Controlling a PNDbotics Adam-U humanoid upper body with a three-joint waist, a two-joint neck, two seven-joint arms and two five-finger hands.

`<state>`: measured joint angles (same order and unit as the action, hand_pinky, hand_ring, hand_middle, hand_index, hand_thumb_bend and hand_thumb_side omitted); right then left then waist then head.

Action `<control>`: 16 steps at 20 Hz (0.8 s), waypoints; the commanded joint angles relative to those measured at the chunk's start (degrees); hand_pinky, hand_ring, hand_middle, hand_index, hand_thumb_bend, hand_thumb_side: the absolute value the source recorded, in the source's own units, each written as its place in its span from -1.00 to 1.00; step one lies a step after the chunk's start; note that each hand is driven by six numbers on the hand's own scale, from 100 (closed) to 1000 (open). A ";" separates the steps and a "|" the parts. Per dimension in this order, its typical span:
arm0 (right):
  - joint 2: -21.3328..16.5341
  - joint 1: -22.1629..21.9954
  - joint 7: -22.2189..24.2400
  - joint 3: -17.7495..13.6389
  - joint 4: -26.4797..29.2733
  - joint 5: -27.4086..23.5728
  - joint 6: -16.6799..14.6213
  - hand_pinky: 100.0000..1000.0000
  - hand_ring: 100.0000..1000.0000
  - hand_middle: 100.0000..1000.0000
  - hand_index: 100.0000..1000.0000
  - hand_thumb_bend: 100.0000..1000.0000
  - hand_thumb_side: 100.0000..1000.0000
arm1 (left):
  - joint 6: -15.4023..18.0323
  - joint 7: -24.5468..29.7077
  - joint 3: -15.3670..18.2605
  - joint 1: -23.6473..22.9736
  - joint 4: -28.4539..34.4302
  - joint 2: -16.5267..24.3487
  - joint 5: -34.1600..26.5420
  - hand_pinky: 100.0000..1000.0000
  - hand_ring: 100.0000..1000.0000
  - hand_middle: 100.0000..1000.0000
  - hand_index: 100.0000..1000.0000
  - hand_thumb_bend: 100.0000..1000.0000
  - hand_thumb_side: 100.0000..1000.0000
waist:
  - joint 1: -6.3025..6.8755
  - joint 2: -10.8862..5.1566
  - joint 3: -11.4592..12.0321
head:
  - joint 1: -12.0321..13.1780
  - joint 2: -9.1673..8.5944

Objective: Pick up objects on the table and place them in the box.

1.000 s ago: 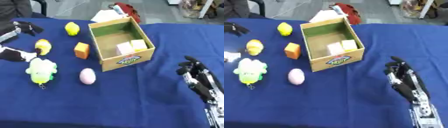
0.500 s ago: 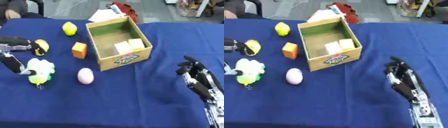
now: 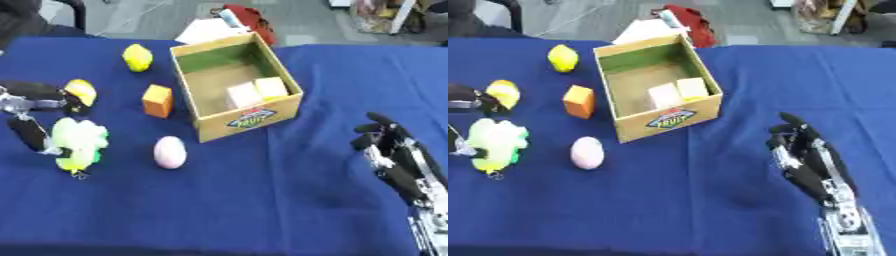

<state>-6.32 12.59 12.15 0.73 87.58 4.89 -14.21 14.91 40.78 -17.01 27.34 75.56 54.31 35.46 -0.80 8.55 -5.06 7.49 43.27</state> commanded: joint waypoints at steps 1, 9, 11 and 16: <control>-0.69 0.45 -0.06 -0.25 0.69 0.09 -0.01 0.22 0.17 0.27 0.78 -1.00 -0.35 | 0.49 1.67 -0.06 0.75 -0.99 0.93 0.18 0.53 0.43 0.51 0.80 -0.19 -0.61 | 1.03 -1.15 -0.09 | 0.09 -0.13; -0.69 0.41 -0.21 -0.40 0.71 0.12 0.05 0.22 0.17 0.27 0.78 -1.00 -0.35 | -2.25 2.88 3.12 -0.07 3.46 1.31 -2.64 -0.16 -0.26 -0.22 0.30 -0.70 -0.80 | 1.04 -1.07 0.04 | -0.27 -0.19; -0.74 0.36 -0.30 -0.48 0.67 0.13 0.08 0.22 0.17 0.27 0.78 -1.00 -0.35 | -3.35 2.20 5.07 0.62 6.87 1.74 -3.11 -0.16 -0.27 -0.23 0.30 -0.74 -0.79 | 1.05 -1.13 0.10 | -0.39 -0.19; -0.69 0.06 -0.12 -0.27 0.52 0.11 0.08 0.22 0.17 0.27 0.78 -1.00 -0.36 | -4.45 1.37 7.37 9.31 11.57 0.34 -2.51 -0.14 -0.27 -0.23 0.32 -0.77 -0.80 | 1.07 -1.64 0.07 | -0.76 -0.04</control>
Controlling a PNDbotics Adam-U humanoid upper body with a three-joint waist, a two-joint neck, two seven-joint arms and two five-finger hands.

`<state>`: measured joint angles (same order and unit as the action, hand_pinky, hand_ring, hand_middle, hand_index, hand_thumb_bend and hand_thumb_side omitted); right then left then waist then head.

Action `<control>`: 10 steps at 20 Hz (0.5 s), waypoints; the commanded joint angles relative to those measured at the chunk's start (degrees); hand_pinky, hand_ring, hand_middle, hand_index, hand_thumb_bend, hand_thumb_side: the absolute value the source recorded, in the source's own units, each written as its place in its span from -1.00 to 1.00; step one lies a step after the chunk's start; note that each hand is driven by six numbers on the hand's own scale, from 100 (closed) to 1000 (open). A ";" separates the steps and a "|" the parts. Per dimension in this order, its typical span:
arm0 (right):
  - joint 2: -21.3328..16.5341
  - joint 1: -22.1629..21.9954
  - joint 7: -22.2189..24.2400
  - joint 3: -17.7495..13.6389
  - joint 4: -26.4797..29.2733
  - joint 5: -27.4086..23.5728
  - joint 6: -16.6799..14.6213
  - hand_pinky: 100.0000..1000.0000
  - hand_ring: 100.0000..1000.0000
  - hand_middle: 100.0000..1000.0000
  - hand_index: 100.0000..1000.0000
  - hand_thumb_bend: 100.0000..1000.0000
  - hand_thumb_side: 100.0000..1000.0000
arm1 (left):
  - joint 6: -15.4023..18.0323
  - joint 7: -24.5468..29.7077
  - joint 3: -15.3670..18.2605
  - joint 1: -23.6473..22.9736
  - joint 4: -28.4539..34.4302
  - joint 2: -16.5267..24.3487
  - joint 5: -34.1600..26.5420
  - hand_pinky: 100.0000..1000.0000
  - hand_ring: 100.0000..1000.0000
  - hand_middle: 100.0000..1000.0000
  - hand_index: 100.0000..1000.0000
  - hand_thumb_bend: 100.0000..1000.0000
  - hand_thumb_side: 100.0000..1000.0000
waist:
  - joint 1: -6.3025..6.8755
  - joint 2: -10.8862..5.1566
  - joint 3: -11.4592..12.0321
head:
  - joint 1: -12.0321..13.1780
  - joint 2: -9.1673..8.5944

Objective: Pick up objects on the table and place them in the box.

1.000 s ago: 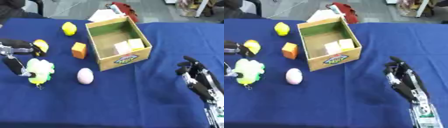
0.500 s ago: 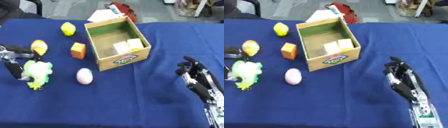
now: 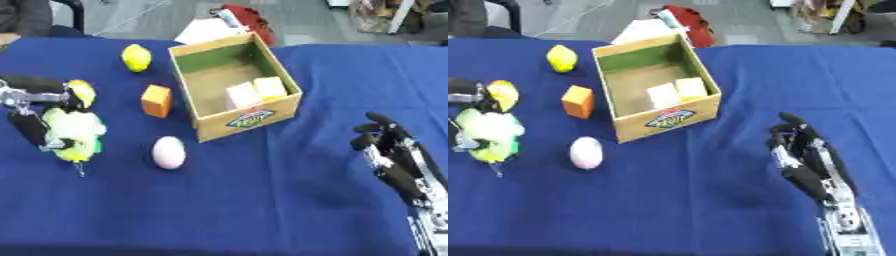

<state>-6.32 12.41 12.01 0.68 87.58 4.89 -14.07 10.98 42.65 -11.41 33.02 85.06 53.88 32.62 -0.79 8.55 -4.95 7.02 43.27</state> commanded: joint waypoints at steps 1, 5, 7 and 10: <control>-0.66 0.16 0.07 -0.16 0.46 0.11 -0.04 0.22 0.17 0.27 0.78 -1.00 -0.36 | -0.43 -0.59 1.53 6.50 1.45 -0.79 1.08 -0.14 -0.27 -0.23 0.32 -0.78 -0.80 | 1.03 -1.77 -0.07 | -0.37 0.00; -0.35 -0.04 0.40 0.18 0.30 0.02 -0.10 0.22 0.17 0.27 0.78 -1.00 -0.36 | 1.18 -1.57 -0.88 17.50 -6.33 -10.79 7.27 -0.10 -0.25 -0.21 0.34 -0.76 -0.80 | 0.72 -2.06 -0.71 | -0.04 -0.06; -0.06 0.05 0.58 0.38 0.29 -0.07 -0.12 0.22 0.17 0.27 0.78 -1.00 -0.36 | 2.19 -3.08 -1.74 21.30 -11.85 -16.39 11.61 -0.08 -0.24 -0.20 0.35 -0.74 -0.80 | 0.59 -1.89 -1.58 | 0.31 -0.28; 0.58 0.37 1.04 0.88 0.32 -0.21 -0.16 0.22 0.17 0.27 0.78 -1.00 -0.36 | 2.82 -7.90 -1.35 24.86 -19.89 -24.25 20.05 -0.04 -0.22 -0.18 0.37 -0.79 -0.80 | 0.31 -1.39 -3.26 | 1.14 -0.78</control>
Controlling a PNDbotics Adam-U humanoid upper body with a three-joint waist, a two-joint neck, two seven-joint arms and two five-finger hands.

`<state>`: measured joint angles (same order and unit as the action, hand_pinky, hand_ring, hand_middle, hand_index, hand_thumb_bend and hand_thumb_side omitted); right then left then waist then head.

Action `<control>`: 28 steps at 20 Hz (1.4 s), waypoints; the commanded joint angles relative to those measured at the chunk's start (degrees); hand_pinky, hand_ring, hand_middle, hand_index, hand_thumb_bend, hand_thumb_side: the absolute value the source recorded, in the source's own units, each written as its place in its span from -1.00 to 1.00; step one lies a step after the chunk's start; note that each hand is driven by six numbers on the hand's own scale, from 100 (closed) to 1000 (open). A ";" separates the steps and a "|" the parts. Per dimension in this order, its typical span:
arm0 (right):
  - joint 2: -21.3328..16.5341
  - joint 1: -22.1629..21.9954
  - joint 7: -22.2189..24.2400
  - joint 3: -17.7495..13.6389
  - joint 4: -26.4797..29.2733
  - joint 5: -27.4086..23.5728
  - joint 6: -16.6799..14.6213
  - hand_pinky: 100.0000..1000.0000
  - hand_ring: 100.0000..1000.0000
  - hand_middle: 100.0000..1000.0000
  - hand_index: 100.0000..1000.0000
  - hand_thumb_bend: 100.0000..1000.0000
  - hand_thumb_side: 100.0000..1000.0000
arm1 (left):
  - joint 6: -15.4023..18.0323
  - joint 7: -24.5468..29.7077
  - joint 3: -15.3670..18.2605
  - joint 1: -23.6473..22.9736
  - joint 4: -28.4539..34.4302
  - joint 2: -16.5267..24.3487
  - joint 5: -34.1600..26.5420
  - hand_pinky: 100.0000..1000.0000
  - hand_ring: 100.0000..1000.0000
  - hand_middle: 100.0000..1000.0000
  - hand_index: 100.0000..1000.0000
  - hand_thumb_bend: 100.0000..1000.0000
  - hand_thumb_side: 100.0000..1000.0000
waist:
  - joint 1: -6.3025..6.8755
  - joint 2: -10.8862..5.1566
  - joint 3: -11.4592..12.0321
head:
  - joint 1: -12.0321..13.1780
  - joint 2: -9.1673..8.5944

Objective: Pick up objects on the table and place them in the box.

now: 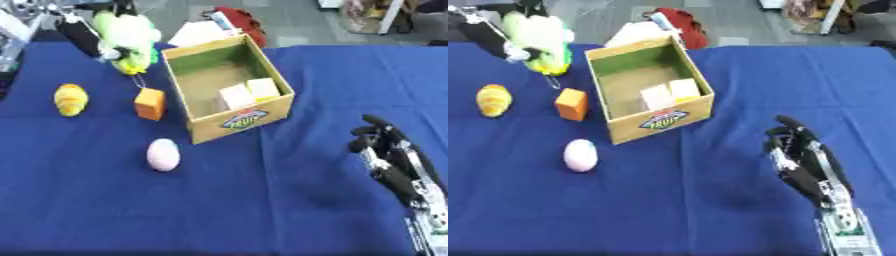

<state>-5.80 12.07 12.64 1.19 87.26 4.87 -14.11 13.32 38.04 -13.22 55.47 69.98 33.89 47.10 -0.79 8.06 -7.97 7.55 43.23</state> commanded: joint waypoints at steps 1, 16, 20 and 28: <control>0.29 0.82 0.54 0.50 0.66 -0.25 -0.13 0.22 0.17 0.27 0.78 -1.00 -0.36 | 0.54 -5.67 0.87 3.08 -7.16 -6.44 8.30 -0.04 -0.21 -0.18 0.37 -0.79 -0.80 | 0.19 -0.70 -0.82 | 0.86 -0.93; 0.65 1.01 0.83 0.72 0.65 -0.38 -0.12 0.22 0.17 0.27 0.78 -1.00 -0.37 | 0.99 -12.31 1.73 4.52 -14.80 -12.03 24.64 0.78 0.68 0.91 0.99 -0.19 -0.05 | 0.01 -0.05 -2.23 | 1.81 -0.98; 0.31 0.99 0.60 0.42 0.66 -0.28 -0.12 0.22 0.17 0.27 0.78 -1.00 -0.37 | 4.11 -6.06 1.35 4.17 -6.98 -7.23 17.60 0.62 0.45 0.57 0.80 -0.32 -0.44 | 0.06 -0.15 -1.31 | 1.24 -0.79; -0.22 1.02 0.28 0.04 0.71 -0.04 -0.14 0.22 0.17 0.27 0.78 -1.00 -0.37 | 6.03 7.80 -3.19 -1.77 10.98 7.03 -2.81 0.58 0.37 0.42 0.66 -0.23 -0.70 | 0.60 -0.36 -0.04 | 0.28 -0.48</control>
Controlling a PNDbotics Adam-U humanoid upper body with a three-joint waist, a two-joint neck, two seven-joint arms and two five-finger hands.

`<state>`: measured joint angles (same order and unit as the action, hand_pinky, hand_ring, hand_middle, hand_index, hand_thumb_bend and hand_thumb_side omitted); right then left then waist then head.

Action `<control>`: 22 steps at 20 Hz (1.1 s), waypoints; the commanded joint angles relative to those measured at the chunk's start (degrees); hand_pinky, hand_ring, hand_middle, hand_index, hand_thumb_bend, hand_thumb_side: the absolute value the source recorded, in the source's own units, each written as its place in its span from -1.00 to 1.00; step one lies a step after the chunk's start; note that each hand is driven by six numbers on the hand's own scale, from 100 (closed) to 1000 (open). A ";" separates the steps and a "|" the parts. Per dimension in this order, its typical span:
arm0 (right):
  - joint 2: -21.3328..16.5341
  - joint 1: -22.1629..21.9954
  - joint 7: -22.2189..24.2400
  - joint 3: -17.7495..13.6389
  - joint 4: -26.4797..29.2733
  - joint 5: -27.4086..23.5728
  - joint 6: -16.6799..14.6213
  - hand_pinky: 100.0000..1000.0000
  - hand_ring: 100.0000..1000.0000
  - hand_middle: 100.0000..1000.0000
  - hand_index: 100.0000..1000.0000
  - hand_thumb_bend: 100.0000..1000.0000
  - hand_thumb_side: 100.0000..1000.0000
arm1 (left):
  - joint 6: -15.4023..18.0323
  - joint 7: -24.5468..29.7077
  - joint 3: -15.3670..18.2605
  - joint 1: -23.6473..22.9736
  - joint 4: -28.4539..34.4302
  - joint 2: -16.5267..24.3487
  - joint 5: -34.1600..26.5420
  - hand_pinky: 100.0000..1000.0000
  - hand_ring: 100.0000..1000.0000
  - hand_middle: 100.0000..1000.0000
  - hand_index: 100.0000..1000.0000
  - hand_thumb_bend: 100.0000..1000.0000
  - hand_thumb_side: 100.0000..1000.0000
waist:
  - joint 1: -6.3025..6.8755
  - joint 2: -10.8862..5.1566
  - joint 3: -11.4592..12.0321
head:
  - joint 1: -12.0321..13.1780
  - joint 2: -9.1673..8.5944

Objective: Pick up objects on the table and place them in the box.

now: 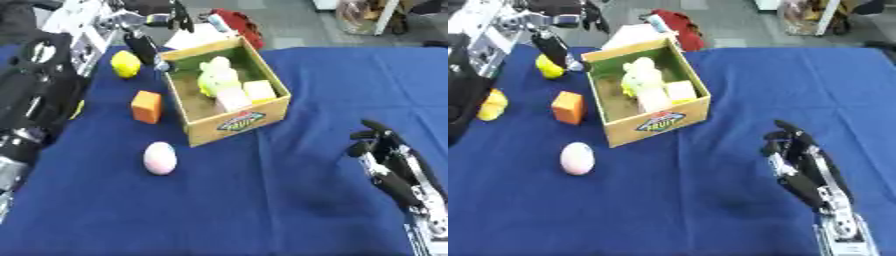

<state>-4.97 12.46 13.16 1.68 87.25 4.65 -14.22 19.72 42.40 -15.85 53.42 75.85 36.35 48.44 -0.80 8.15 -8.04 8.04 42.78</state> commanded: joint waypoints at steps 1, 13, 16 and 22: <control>-1.18 0.67 -0.32 -0.56 0.74 0.21 -0.03 0.22 0.17 0.27 0.78 -1.00 -0.37 | -0.46 4.62 -1.28 -1.90 7.15 6.65 -5.92 0.58 0.37 0.42 0.66 -0.19 -0.68 | 0.68 -0.39 0.19 | -0.59 -0.08; -1.38 0.86 -0.24 -0.51 0.72 0.21 -0.08 0.22 0.17 0.27 0.78 -1.00 -0.36 | -3.93 9.56 -9.83 -15.50 20.82 15.02 -16.14 0.56 0.42 0.51 0.79 -0.17 -0.47 | 0.71 -0.62 0.30 | -0.30 -0.23; -1.32 0.87 -0.18 -0.49 0.70 0.21 -0.10 0.22 0.17 0.27 0.78 -1.00 -0.36 | -3.64 9.57 -11.58 -15.46 19.25 13.87 -15.68 0.55 0.41 0.51 0.78 -0.18 -0.48 | 0.66 -0.63 0.15 | -0.18 -0.33; -1.25 0.85 -0.18 -0.52 0.75 0.16 -0.06 0.22 0.17 0.27 0.78 -1.00 -0.36 | -2.16 9.50 -13.20 -15.65 15.82 11.91 -13.38 0.53 0.40 0.49 0.75 -0.17 -0.53 | 0.81 -0.49 0.11 | -0.17 -0.36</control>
<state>-5.39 12.61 12.94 1.40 87.25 4.73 -14.24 14.35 49.14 -29.28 37.19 91.87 47.62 34.57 -0.79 8.15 -7.85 7.74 42.76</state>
